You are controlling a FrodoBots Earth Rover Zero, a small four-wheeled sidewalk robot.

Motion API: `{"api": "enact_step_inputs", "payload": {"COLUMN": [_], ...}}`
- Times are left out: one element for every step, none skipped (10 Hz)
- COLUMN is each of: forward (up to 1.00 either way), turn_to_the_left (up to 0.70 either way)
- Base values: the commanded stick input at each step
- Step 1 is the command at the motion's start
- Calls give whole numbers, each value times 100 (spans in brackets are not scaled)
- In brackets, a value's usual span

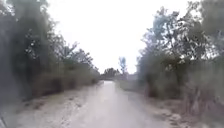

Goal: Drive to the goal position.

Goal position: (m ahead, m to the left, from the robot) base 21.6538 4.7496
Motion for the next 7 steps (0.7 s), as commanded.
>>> {"api": "enact_step_inputs", "payload": {"forward": [85,85,85,85,85,85,85], "turn_to_the_left": [0,0,0,0,0,0,0]}}
